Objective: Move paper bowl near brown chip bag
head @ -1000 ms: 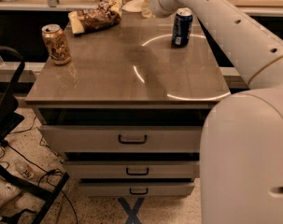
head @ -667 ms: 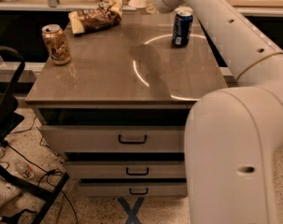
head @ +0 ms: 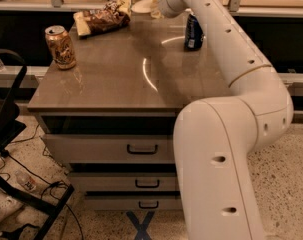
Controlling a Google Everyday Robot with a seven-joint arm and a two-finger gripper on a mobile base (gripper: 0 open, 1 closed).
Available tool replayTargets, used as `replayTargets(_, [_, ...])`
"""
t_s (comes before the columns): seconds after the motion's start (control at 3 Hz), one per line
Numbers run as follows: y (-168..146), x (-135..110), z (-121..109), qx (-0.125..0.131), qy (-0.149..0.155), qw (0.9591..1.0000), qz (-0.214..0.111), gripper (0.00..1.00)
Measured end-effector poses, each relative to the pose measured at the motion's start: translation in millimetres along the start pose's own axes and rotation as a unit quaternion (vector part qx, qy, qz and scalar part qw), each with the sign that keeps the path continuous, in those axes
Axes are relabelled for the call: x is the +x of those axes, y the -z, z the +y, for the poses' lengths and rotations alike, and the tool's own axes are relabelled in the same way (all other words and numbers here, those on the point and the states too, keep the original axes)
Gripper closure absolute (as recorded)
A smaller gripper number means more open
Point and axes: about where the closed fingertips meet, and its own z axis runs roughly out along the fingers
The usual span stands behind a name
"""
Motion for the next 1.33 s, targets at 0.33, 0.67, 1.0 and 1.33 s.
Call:
replayTargets(0.33, [-4.5, 0.5, -0.8, 0.002, -0.002, 1.0, -0.002, 0.77])
replayTargets(0.67, [-7.2, -0.7, 1.0, 0.001, -0.002, 1.0, -0.003, 0.54])
replayTargets(1.0, [-10.3, -2.3, 3.2, -0.002, -0.002, 1.0, -0.005, 0.31])
replayTargets(1.33, [-13.6, -3.9, 5.6, -0.004, -0.002, 1.0, -0.006, 0.08])
